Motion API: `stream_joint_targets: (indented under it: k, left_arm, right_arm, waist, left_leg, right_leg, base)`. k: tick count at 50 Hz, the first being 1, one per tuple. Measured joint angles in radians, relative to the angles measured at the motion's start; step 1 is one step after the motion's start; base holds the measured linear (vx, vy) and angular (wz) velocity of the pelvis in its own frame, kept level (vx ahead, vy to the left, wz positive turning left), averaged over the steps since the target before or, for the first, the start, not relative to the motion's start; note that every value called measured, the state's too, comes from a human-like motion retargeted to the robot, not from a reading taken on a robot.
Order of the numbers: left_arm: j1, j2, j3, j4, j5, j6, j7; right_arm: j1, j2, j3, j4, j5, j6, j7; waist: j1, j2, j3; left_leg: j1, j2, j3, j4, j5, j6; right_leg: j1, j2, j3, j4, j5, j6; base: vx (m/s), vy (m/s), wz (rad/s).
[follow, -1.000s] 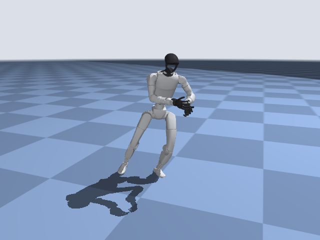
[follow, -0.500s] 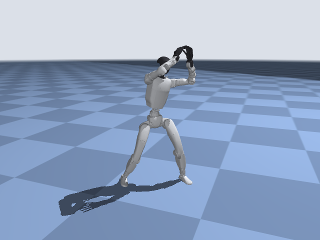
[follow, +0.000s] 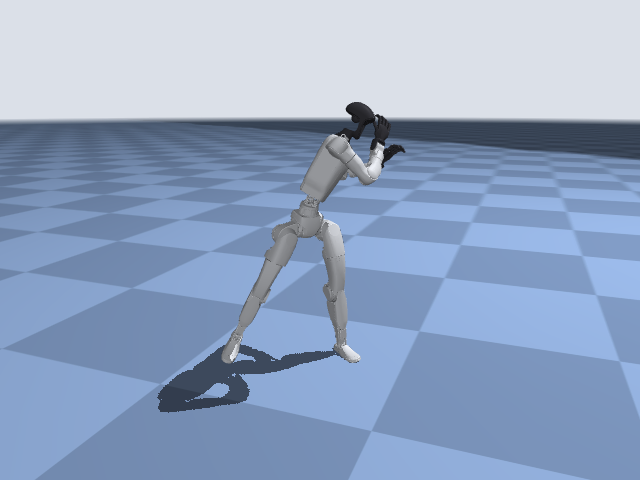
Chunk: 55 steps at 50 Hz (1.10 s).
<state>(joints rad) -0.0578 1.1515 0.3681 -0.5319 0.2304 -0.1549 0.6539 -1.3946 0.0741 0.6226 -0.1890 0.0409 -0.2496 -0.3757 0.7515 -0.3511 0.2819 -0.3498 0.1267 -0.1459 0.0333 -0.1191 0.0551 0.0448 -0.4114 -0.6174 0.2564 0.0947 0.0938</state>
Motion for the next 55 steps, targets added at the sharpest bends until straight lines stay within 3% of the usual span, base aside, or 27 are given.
stream_joint_targets:
  k: [5,10,13,17,23,27,30,36,41,43,47,52,55]
  left_arm:
    - [0.003,0.100,0.120,-0.020,0.071,0.014,0.103]
    - [-0.053,0.017,0.159,0.024,0.082,0.027,0.171]
    - [-0.119,-0.149,0.110,0.098,0.050,0.009,0.168]
    - [-0.166,-0.439,-0.054,0.239,-0.066,-0.033,0.142]
    - [-0.208,-0.851,-0.433,0.461,-0.525,-0.130,0.078]
    - [-0.302,-0.976,-0.624,0.673,-0.818,-0.127,0.035]
    - [-0.422,-0.998,-0.737,0.875,-0.999,-0.049,-0.025]
    - [-0.693,-1.024,-0.930,1.171,-1.179,0.077,-0.113]
    - [-0.901,-1.035,-0.951,1.259,-1.124,0.143,-0.047]
    - [-0.988,-1.026,-0.948,1.278,-1.083,0.184,-0.052]
    - [-1.189,-0.957,-0.972,1.327,-1.003,0.253,-0.167]
    - [-1.478,-0.830,-1.052,1.333,-0.904,0.232,-0.276]
    - [-1.636,-0.780,-1.096,1.282,-0.848,0.191,-0.298]
  right_arm:
    - [-0.206,-0.007,-0.034,-0.033,-0.051,0.000,-0.029]
    - [-0.383,0.028,-0.021,0.042,-0.077,0.016,-0.066]
    - [-0.396,0.075,0.013,0.142,-0.072,0.018,-0.052]
    - [-0.286,0.117,0.088,0.275,-0.040,0.043,0.040]
    - [-0.085,0.039,0.294,0.519,0.008,0.157,0.180]
    - [0.024,-0.021,0.430,0.752,0.038,0.223,0.155]
    - [0.086,-0.050,0.494,0.943,0.121,0.269,0.127]
    - [0.075,-0.100,0.473,1.165,0.373,0.313,0.139]
    - [-0.041,-0.146,0.392,1.191,0.360,0.328,0.046]
    - [-0.103,-0.164,0.352,1.203,0.311,0.349,0.021]
    - [-0.234,-0.217,0.264,1.207,0.269,0.379,-0.025]
    - [-0.391,-0.337,0.133,1.090,0.319,0.309,-0.179]
    - [-0.452,-0.428,0.053,0.928,0.280,0.263,-0.267]
  waist:
    - [0.043,0.050,0.047]
    - [0.065,0.134,0.148]
    - [0.068,0.197,0.215]
    - [0.048,0.258,0.238]
    - [-0.084,0.326,0.238]
    - [-0.206,0.298,0.238]
    - [-0.284,0.248,0.238]
    - [-0.456,0.180,0.238]
    - [-0.646,0.166,0.238]
    - [-0.734,0.165,0.214]
    - [-0.918,0.169,0.088]
    - [-1.105,0.222,-0.076]
    - [-1.187,0.274,-0.153]
  left_leg:
    - [-0.016,-0.012,-0.055,-0.024,0.032,-0.008]
    - [-0.057,-0.020,-0.102,-0.033,0.062,-0.017]
    - [-0.096,-0.011,-0.120,-0.042,0.078,-0.023]
    - [-0.178,0.032,-0.133,-0.067,0.111,-0.040]
    - [-0.278,0.096,-0.125,-0.112,0.188,-0.084]
    - [-0.313,0.131,-0.047,-0.120,0.218,-0.125]
    - [-0.310,0.163,0.049,-0.112,0.231,-0.146]
    - [-0.220,0.249,0.209,-0.035,0.222,-0.170]
    - [-0.027,0.322,0.352,0.048,0.188,-0.173]
    - [0.059,0.346,0.413,0.072,0.177,-0.171]
    - [0.188,0.371,0.474,0.095,0.177,-0.166]
    - [0.293,0.280,0.245,0.099,0.112,-0.176]
    - [0.322,0.220,0.200,0.119,0.088,-0.190]
  right_leg:
    - [0.020,0.025,-0.021,-0.009,0.002,0.003]
    - [0.012,0.036,-0.058,0.024,-0.039,0.000]
    - [-0.025,0.039,-0.059,0.063,-0.091,0.003]
    - [-0.129,0.064,-0.017,0.121,-0.155,-0.006]
    - [-0.326,0.094,0.179,0.242,-0.282,0.004]
    - [-0.426,0.012,0.055,0.300,-0.368,-0.032]
    - [-0.477,-0.047,-0.062,0.337,-0.414,-0.080]
    - [-0.584,-0.021,0.125,0.422,-0.436,-0.105]
    - [-0.524,0.045,0.252,0.421,-0.428,-0.083]
    - [-0.482,0.076,0.299,0.395,-0.424,-0.073]
    - [-0.427,0.142,0.390,0.299,-0.390,-0.049]
    - [-0.360,0.200,0.517,0.127,-0.321,-0.009]
    - [-0.319,0.214,0.575,0.030,-0.285,0.006]
  base:
    - [0.02,0.01,0.65]
    - [-0.11,-0.04,0.54]
    - [-0.22,-0.08,0.22]
    - [-0.29,-0.10,-0.11]
    - [-0.35,-0.10,-0.32]
    - [-0.37,-0.12,-1.03]
    - [-0.36,-0.17,-1.56]
    - [-0.26,-0.24,-1.49]
    - [-0.04,-0.25,-1.49]
    - [0.12,-0.19,-1.54]
    - [0.22,-0.12,-1.60]
    - [0.29,-0.05,-1.61]
    - [0.32,-0.03,-1.31]
